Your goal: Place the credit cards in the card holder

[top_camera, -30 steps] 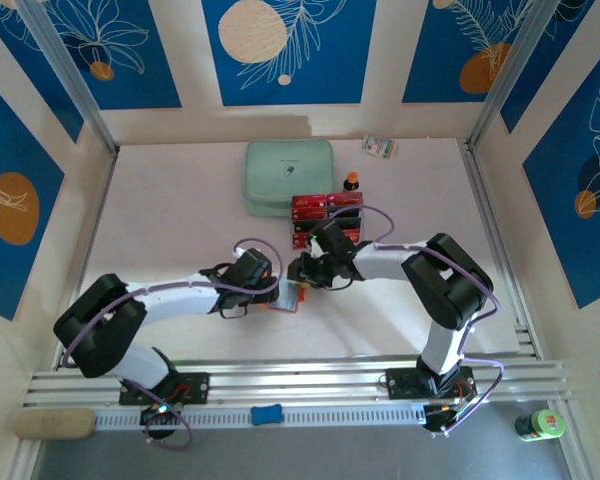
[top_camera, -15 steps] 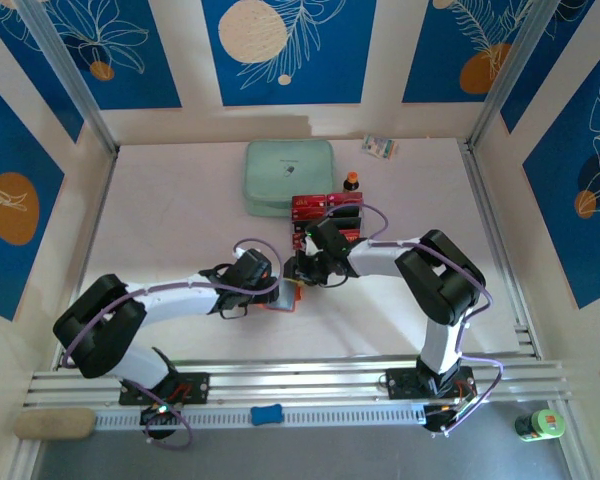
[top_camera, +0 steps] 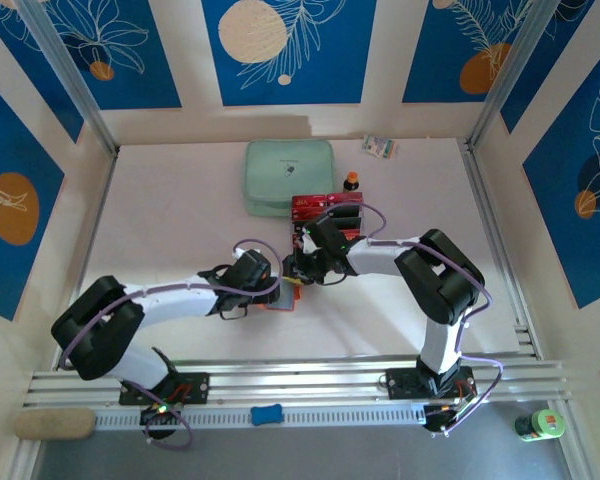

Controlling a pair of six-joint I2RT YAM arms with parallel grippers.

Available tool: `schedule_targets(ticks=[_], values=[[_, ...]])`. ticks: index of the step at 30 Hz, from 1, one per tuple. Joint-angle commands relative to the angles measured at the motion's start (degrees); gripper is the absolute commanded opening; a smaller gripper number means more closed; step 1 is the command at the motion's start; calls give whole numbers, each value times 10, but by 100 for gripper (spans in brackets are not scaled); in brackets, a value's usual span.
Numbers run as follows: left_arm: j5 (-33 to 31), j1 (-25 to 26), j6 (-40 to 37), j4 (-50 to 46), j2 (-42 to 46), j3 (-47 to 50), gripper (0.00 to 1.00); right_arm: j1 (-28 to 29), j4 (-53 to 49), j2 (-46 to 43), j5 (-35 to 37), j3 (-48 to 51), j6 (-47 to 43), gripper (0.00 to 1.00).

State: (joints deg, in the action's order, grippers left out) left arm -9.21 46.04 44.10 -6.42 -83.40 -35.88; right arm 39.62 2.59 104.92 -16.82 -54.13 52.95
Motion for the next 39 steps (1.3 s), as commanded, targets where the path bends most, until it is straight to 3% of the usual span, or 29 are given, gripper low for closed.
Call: schedule_targets(ticks=[1, 5, 16, 26, 39], values=[[32, 12, 8, 22, 15, 6, 75, -1, 5, 6, -21, -5, 8, 29], [25, 12, 11, 9, 49, -3, 80, 0, 8, 3, -25, -1, 13, 33], [-47, 8, 30, -56, 174, -16, 94, 16, -20, -31, -28, -27, 24, 55], [-112, 1, 37, -120, 262, -14, 98, 42, -41, 0, -26, -98, 36, 58], [-104, -5, 9, -137, 279, 27, 100, 65, -31, 96, -24, -178, 66, 58]])
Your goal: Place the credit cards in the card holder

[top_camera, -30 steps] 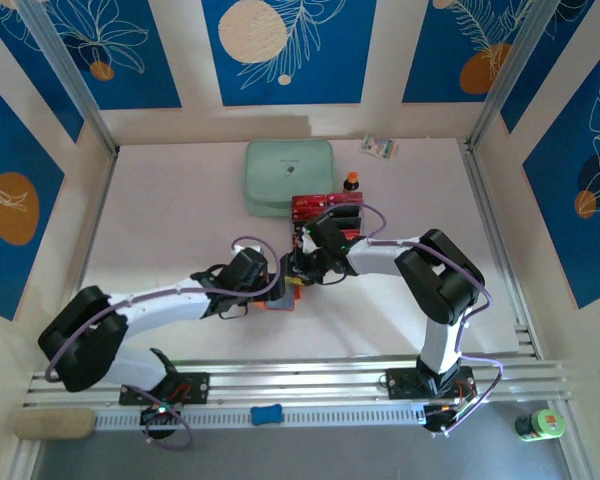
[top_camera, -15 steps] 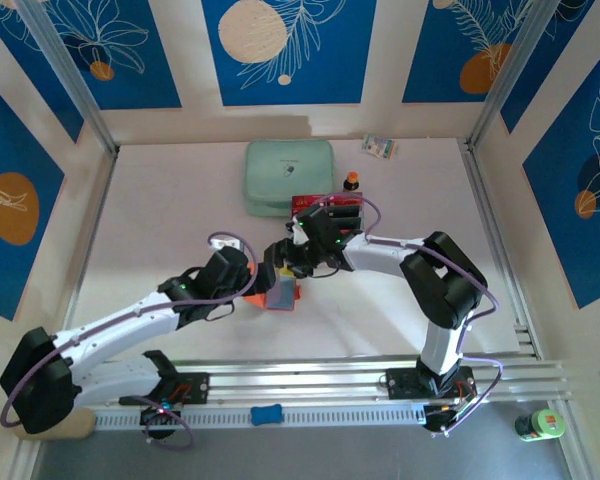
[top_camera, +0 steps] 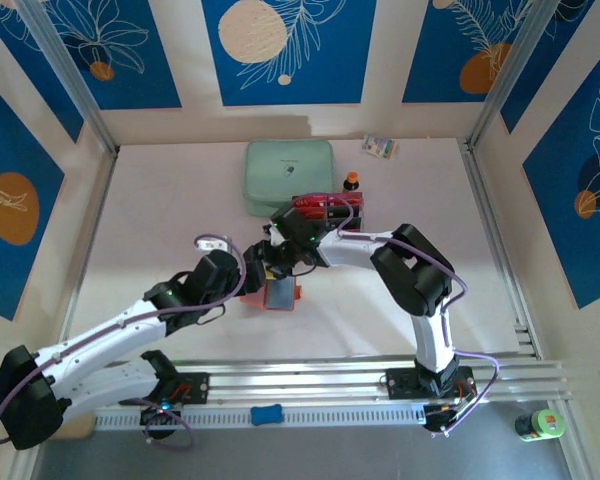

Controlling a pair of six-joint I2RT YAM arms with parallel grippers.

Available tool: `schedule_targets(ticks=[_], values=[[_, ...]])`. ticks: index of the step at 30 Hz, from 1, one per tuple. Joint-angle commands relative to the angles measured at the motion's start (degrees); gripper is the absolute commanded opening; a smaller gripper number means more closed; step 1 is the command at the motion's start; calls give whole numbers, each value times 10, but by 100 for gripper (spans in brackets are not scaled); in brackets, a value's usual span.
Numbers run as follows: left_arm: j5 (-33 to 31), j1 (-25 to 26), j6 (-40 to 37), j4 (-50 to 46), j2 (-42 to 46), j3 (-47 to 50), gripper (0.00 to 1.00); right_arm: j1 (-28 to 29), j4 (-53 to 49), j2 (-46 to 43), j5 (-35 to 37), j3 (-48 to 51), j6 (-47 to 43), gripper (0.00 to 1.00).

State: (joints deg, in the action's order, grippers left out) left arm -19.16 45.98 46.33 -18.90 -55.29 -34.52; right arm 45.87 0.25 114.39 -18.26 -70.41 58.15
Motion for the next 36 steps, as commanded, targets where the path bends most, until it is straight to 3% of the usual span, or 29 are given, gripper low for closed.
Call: schedule_targets(ticks=[1, 17, 23, 27, 36], values=[[-4, -5, -18, -10, -6, 18, 100, 3, -7, 1, -9, -15, 14, 58], [-41, -5, -22, 36, -123, 46, 100, -7, -33, -47, -1, -1, 1, 58], [-46, -6, -13, 33, -143, 39, 99, -25, -138, -138, 64, 45, -59, 58], [-52, -6, -9, 29, -136, 43, 100, -29, -247, -176, 148, 64, -102, 58], [-51, -6, -4, 31, -138, 46, 100, -5, -314, -159, 219, 78, -133, 58]])
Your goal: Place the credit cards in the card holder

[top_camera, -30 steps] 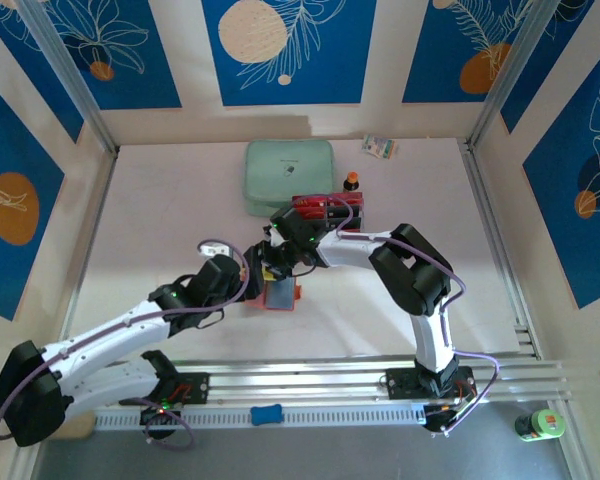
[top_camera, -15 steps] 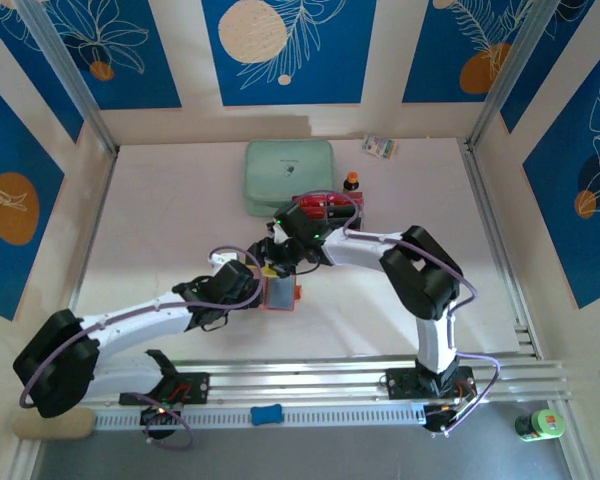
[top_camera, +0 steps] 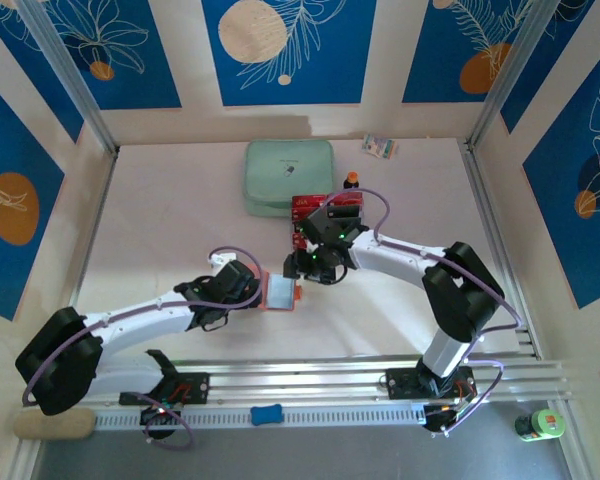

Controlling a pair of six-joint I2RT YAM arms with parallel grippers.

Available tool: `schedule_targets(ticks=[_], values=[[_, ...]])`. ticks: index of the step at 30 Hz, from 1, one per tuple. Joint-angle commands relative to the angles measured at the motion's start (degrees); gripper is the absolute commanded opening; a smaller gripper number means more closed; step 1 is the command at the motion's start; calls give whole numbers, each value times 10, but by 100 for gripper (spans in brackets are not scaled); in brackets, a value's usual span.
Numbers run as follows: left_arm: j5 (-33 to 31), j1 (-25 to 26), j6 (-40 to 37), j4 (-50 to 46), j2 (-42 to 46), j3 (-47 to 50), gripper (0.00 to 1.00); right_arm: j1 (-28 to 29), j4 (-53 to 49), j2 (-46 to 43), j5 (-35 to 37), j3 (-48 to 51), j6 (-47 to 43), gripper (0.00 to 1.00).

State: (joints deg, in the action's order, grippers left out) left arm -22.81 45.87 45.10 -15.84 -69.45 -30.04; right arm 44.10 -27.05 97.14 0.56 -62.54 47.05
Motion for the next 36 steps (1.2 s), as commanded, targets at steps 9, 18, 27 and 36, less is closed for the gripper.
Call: schedule_targets(ticks=[9, 18, 27, 36], values=[[-7, -4, 6, 7, -11, -5, 100, 15, -41, 55, 49, -11, -26, 20], [9, -4, -17, 21, -43, -29, 100, -26, -40, 20, 49, 24, -47, 0], [30, -4, -27, 30, -100, -58, 100, -71, -58, -37, 34, 45, -57, 49], [42, -3, -8, -2, -81, -79, 100, -160, -114, -185, -40, -31, 35, 99]])
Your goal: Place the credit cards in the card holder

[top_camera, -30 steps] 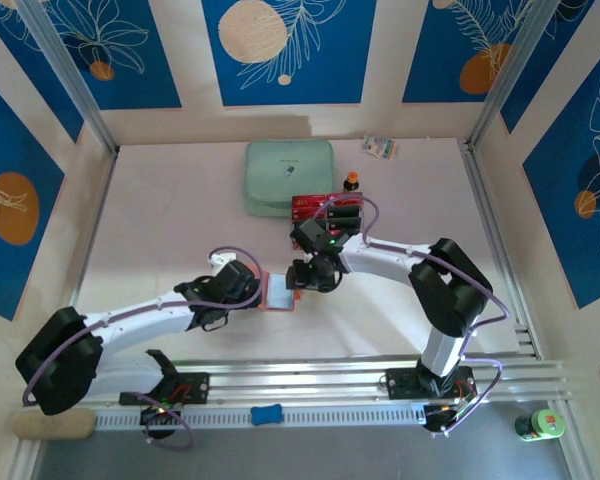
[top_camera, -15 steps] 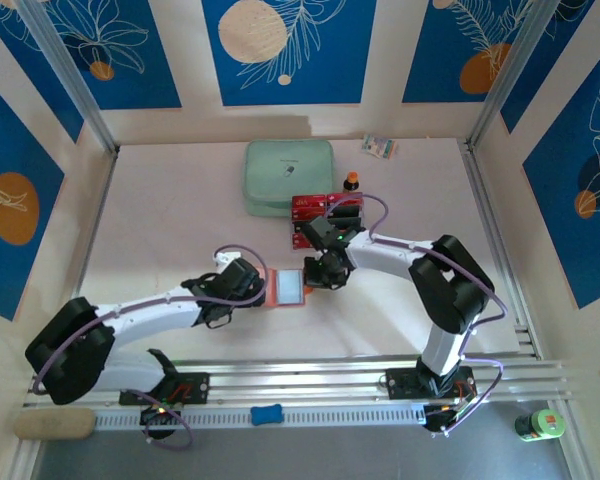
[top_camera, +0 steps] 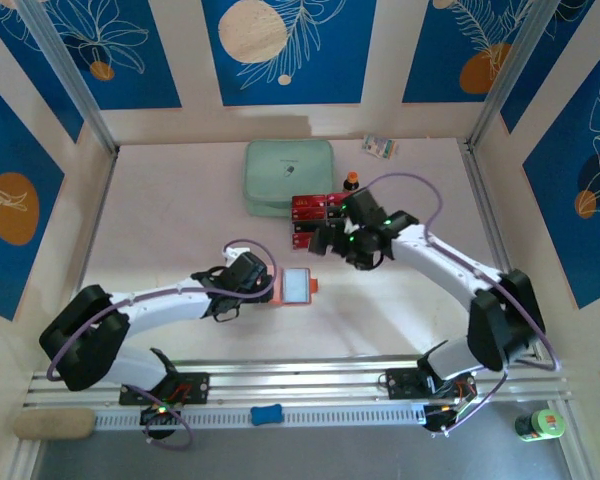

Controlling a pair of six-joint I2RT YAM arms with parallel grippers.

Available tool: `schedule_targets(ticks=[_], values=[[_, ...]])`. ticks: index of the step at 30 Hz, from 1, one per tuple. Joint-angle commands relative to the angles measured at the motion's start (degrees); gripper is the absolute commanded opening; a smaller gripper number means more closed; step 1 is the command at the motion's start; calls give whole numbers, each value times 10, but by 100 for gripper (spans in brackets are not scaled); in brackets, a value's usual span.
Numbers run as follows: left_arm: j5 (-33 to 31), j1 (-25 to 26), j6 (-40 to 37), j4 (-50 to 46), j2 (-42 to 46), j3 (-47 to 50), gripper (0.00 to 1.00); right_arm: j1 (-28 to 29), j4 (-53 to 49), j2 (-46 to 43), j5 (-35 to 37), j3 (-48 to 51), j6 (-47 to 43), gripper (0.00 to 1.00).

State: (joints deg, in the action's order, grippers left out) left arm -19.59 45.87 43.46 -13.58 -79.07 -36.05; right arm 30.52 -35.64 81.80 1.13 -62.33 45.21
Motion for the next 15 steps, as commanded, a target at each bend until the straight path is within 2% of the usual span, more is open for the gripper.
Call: schedule_targets(ticks=[1, 9, 15], values=[[10, -4, 12, -25, 16, -21, 100, -35, -31, -39, -55, -41, 80, 99], [8, -4, 43, -49, 9, -45, 100, -95, 113, -81, -163, -57, 258, 99], [13, -3, 79, -61, 1, -41, 100, -120, 192, -50, -214, -112, 353, 99]])
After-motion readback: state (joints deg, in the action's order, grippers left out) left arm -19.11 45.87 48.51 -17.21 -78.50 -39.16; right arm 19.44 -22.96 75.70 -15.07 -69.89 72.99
